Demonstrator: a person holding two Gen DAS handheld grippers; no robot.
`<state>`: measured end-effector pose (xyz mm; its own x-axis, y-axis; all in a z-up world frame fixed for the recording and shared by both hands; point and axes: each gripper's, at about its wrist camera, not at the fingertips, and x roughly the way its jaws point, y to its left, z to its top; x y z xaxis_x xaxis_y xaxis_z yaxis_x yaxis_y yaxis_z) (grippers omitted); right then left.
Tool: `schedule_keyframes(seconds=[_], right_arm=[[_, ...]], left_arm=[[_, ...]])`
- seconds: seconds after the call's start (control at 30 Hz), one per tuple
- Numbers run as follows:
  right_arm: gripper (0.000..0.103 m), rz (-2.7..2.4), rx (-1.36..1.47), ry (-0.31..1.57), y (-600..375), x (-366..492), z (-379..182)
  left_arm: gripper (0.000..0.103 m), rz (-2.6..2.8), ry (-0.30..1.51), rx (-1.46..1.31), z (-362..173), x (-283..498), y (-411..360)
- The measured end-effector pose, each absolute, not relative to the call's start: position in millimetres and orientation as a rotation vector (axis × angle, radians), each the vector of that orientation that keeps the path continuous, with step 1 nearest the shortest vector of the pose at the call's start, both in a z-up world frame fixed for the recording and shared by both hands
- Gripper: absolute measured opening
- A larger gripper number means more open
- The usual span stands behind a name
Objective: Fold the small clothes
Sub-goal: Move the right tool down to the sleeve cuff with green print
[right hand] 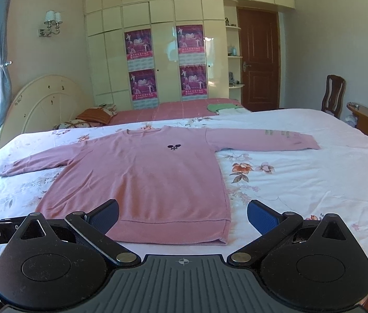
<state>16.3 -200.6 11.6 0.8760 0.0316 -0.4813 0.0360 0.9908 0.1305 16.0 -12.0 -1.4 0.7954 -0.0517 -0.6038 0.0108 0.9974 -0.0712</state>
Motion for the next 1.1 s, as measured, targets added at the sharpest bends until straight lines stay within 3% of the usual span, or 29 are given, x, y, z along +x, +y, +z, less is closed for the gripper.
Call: schedule_keyframes(seconds=[0.57,0.77,0.83,0.9,1.07,1.1], right_arm=[[0.103,-0.052,0.151,0.500,-255.7,76.2,7.3],[0.103,-0.091,0.145,0.552,-279.0,117.3,-4.8],[0.103,-0.108,0.139,0.574,-285.6,130.8,-10.5],[0.103,-0.120,0.127,0.578,-290.8,141.8,-14.0],[0.102,-0.165,0.131,0.574,-306.7,167.8,-20.9],[0.091,-0.169,0.130,0.568,-309.9,172.6,-21.6]], left_arm=[[0.103,-0.030,0.536,-0.047,-5.4,82.3,-45.1],[0.103,-0.056,0.621,-0.018,-14.9,128.3,-46.7],[0.100,-0.086,0.650,-0.039,-19.8,142.8,-43.6],[0.085,-0.081,0.662,-0.027,-23.5,153.3,-44.0],[0.084,-0.045,0.649,-0.005,-27.4,183.0,-45.3],[0.085,-0.039,0.643,0.003,-27.3,189.8,-46.9]])
